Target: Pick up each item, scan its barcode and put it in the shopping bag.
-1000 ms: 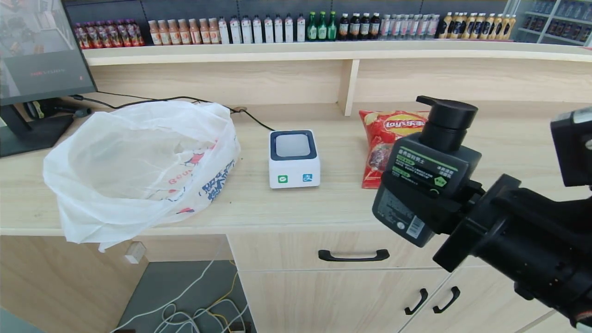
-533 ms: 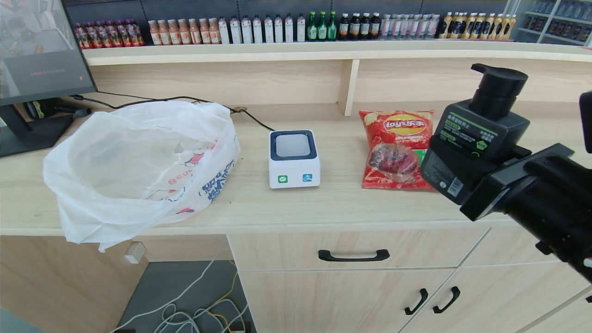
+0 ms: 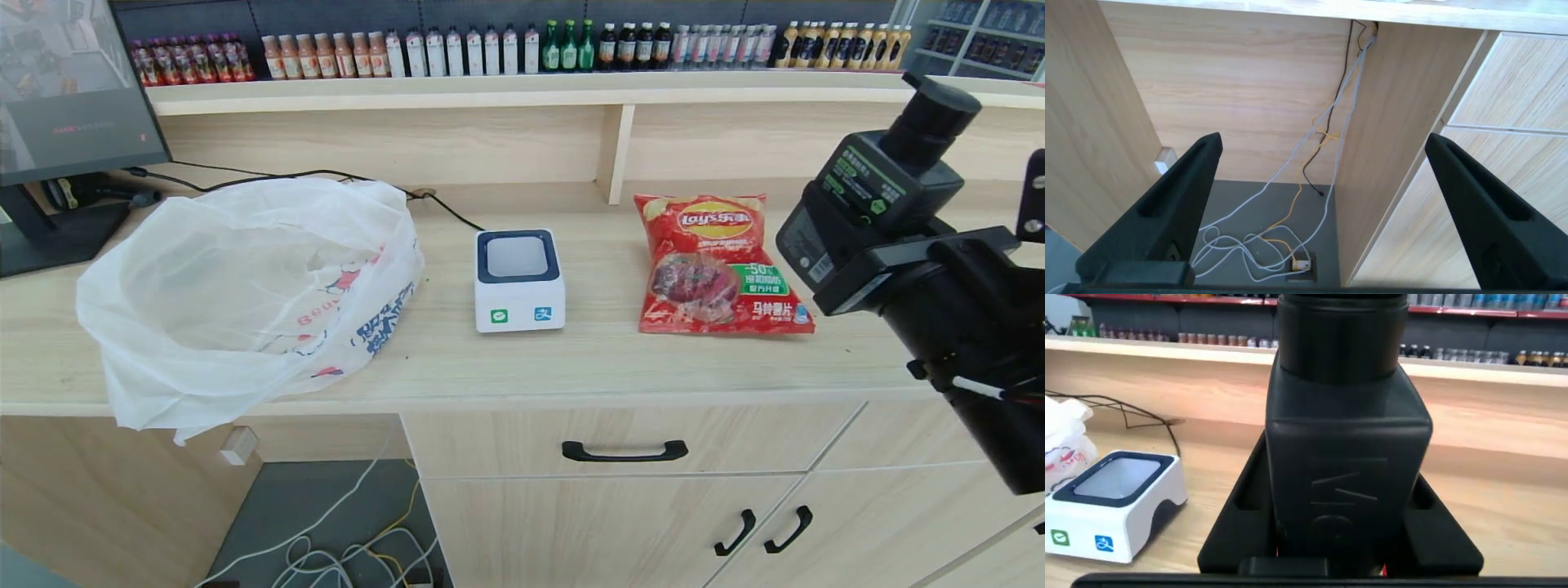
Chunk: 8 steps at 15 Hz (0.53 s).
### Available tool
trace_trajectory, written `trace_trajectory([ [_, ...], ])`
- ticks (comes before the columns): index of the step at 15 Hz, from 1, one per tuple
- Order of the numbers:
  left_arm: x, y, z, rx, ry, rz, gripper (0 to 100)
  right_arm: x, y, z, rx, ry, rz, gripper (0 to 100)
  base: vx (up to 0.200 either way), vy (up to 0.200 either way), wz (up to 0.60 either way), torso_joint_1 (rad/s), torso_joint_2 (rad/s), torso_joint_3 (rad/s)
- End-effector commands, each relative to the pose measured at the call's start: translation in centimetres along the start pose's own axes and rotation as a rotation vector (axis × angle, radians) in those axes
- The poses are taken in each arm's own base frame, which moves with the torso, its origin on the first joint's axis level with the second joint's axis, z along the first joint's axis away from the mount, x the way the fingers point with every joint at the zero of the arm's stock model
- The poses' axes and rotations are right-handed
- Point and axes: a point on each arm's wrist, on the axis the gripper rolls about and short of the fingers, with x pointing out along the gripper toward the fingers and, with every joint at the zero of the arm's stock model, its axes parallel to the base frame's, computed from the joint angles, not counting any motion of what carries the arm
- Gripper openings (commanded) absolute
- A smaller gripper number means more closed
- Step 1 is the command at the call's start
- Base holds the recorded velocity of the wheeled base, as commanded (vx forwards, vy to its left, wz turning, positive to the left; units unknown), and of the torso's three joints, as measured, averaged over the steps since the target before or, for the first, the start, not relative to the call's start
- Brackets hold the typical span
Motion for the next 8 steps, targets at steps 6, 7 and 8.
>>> trace_trajectory([
  [6,0.00,0.00,0.00,-0.002,0.000,0.002,100,0.00,0.91,-1.61,0.034,0.049,0.030,0,0.000,0.000,0.00,0.000,0.00,0.000],
  [7,0.00,0.00,0.00,-0.002,0.000,0.002,100,0.11,0.96,-1.67,0.050,0.049,0.028,0,0.000,0.000,0.00,0.000,0.00,0.000],
  [8,0.00,0.00,0.00,-0.002,0.000,0.002,100,0.45,1.06,-1.80,0.066,0.048,0.026,0,0.000,0.000,0.00,0.000,0.00,0.000],
])
